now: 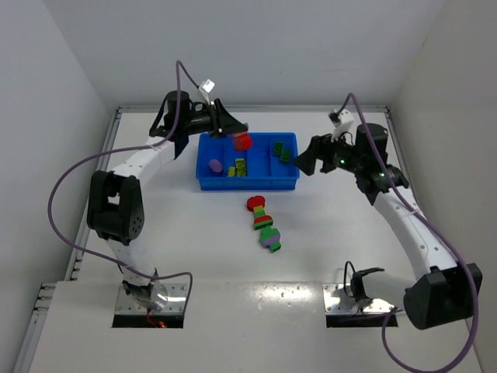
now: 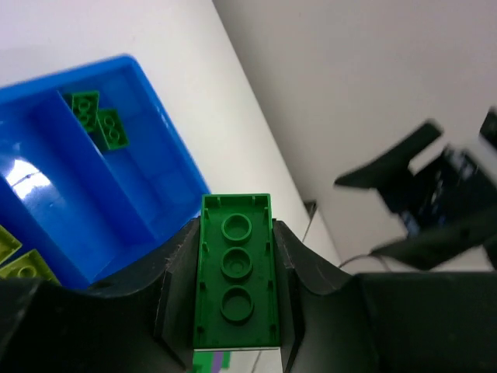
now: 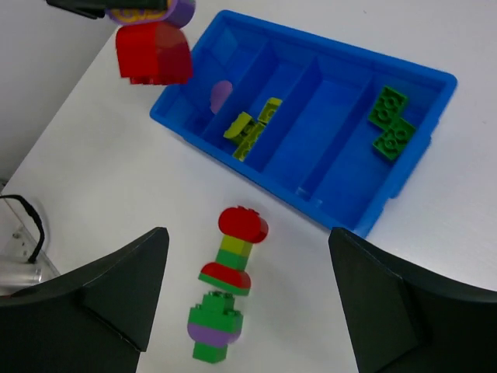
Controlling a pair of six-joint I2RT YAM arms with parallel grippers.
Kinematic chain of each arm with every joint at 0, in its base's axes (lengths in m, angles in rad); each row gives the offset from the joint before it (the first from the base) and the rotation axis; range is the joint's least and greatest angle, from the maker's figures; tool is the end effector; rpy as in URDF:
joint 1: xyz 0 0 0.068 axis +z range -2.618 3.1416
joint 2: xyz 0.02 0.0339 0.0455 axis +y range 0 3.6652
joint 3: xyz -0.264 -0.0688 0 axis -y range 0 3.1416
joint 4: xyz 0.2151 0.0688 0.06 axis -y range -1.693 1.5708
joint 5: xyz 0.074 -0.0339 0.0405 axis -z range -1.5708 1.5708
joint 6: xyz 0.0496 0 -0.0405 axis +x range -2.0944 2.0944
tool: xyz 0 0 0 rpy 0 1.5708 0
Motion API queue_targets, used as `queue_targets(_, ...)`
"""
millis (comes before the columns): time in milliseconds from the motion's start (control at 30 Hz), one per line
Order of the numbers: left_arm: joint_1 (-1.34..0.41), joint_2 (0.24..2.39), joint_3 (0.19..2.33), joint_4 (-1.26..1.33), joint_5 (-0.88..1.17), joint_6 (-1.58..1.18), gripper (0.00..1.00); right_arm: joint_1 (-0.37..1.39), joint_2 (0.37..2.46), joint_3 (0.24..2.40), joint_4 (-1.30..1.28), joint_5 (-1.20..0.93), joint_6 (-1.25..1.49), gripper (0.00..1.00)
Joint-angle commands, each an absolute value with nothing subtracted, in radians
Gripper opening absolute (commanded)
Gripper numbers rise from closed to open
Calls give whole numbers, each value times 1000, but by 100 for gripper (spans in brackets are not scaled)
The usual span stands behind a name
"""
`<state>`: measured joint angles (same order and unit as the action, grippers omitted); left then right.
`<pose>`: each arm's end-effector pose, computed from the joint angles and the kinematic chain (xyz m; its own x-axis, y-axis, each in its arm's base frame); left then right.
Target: Sort the legos into containers by color
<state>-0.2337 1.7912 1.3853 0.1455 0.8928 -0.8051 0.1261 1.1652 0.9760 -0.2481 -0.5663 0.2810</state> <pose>0.3808 -0.1303 0.3142 -0.8061 -0.2729 -0.5251 0.4275 0.3451 -0.8356 0.2381 0.0570 0.3255 -0.5668 0.1640 -0.8074 -0.4487 0.7604 0.4695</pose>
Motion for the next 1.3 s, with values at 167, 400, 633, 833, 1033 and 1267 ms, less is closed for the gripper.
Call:
queue_targets(167,-166,1648,1471,48,549,-1107,0,428,1313,1074,1,-163,393,81)
queue_targets(400,-78,1511,1327,-28,514,-1170,0,495,1517,1216,100,-191,374,81)
queue_targets(633,60,1427,1177,-89,583,-1212,0,557,1655,1305,233,-399,374,90)
queue_targets(833,166,1379,1065,-89,649,-1233,0,638,1765,1382,360,-600,458,90)
queue_targets(1033,270,1361,967,-11,754,-1278,0,673,1956,1514,489,-719,653,91)
queue_targets(1267,389,1338,876,57,854,-1301,0,706,2109,1635,532,-755,756,92)
